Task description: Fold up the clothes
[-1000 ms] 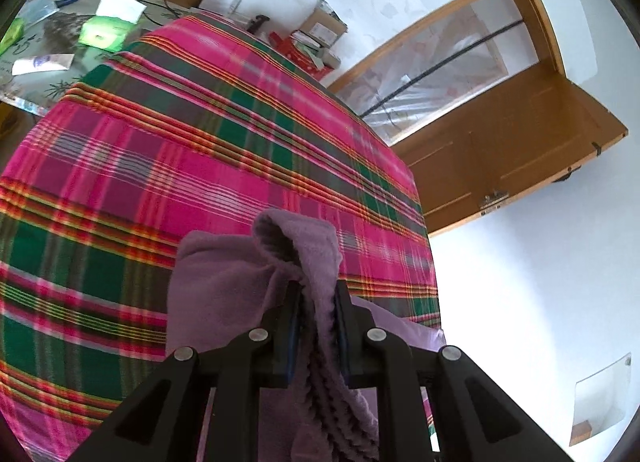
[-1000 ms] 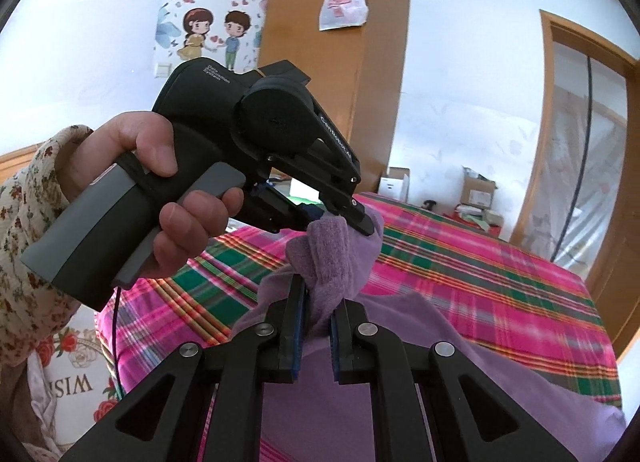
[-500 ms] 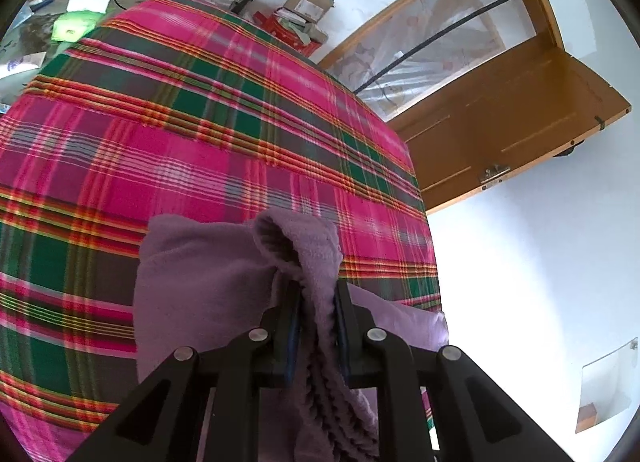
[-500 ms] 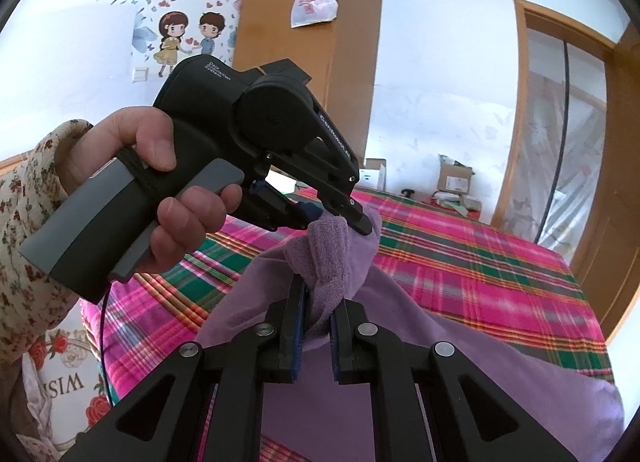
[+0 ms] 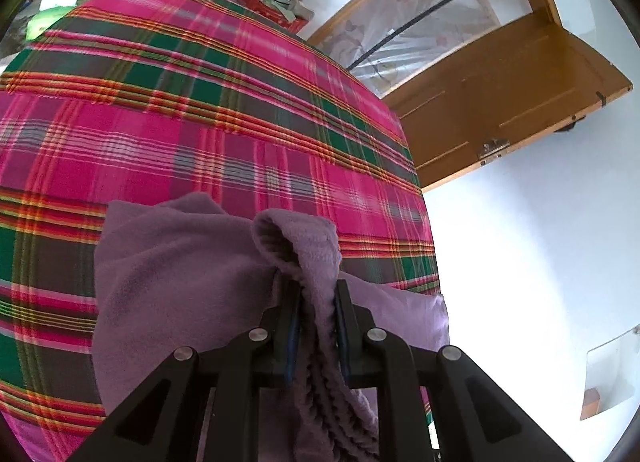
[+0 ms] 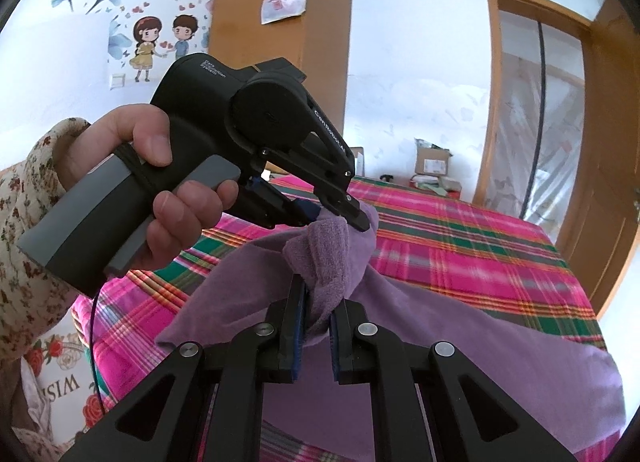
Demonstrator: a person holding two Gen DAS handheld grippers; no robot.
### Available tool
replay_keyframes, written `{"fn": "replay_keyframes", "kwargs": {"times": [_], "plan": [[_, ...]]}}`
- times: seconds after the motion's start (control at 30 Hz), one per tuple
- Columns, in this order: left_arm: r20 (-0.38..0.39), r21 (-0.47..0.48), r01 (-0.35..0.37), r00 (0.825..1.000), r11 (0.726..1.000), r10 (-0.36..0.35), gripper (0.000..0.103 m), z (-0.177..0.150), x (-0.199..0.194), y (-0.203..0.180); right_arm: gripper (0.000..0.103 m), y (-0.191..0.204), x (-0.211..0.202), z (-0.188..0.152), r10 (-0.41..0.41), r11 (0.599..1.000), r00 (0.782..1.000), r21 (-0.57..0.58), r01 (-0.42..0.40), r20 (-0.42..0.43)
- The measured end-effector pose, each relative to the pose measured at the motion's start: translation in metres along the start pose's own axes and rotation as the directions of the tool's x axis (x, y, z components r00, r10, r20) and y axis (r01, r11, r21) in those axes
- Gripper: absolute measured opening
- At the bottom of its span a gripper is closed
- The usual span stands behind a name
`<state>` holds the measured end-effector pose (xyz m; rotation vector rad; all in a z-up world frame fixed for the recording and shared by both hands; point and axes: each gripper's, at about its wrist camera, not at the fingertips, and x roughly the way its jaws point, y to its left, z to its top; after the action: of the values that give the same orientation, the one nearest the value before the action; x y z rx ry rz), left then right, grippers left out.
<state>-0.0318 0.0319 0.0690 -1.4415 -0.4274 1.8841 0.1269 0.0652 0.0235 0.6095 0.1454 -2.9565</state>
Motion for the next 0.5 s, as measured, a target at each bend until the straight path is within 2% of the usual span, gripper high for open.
{"fn": "replay_keyframes", "kwargs": {"times": [0.5], "plan": [[-0.067,-0.02,-0.011,0.998,1.0,0.01,0.019,-0.007,0.036,-0.005,0.011,-0.024,-0.011,-0.029,-0.03,0.998,0.998,0.057,0.033,-0.061]]}}
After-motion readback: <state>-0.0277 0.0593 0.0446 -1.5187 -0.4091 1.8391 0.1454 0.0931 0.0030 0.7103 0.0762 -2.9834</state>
